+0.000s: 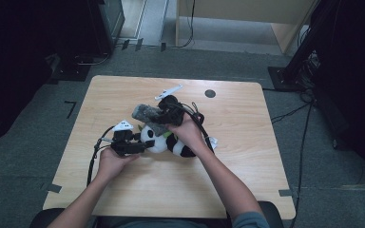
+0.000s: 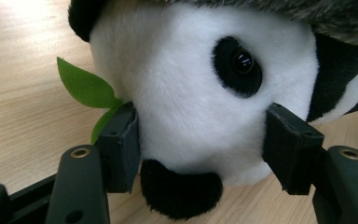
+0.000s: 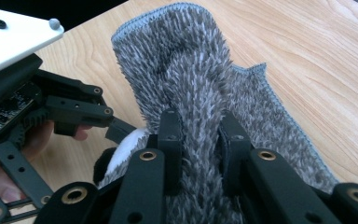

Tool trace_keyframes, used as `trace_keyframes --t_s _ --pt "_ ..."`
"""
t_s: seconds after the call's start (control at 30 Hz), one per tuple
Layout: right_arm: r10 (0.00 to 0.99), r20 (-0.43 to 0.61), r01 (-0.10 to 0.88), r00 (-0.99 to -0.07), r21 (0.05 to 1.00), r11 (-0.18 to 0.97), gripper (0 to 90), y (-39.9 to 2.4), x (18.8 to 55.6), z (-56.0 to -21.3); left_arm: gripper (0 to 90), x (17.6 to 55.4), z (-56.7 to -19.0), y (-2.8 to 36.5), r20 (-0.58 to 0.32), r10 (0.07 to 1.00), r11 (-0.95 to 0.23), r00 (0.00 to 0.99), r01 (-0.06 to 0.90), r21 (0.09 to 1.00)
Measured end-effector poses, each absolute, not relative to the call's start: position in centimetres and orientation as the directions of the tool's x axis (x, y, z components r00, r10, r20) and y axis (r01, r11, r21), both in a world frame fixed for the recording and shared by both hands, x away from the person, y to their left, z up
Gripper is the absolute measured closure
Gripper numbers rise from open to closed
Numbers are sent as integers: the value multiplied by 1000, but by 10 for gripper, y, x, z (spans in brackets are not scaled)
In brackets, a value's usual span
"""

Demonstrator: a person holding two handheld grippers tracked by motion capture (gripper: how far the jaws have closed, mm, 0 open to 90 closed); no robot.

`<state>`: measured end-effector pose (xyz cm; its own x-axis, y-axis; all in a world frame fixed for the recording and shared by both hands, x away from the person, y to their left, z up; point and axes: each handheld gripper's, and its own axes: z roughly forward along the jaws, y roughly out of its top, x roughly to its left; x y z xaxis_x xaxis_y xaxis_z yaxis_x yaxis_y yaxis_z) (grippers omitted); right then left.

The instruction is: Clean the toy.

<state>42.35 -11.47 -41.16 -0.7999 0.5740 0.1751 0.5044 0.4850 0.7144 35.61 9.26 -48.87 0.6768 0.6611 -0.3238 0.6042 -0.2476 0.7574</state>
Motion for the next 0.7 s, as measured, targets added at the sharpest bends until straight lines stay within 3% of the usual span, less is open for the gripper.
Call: trace_keyframes --t_s 0.1,0.37,0.43,0.7 --pt "586 180 515 -790 714 474 732 -120 427 -414 362 356 -488 91 -318 668 -247 673 604 758" --pt "664 77 516 -743 698 497 752 -133 434 -417 368 357 -487 91 -325 672 -242 665 612 752" --pt "681 107 546 -725 691 473 753 -141 438 -419 368 357 -487 91 -323 673 -246 666 613 751" --pt "743 67 572 -666 686 451 750 -166 448 -418 370 357 -487 91 -325 669 -244 668 610 754"
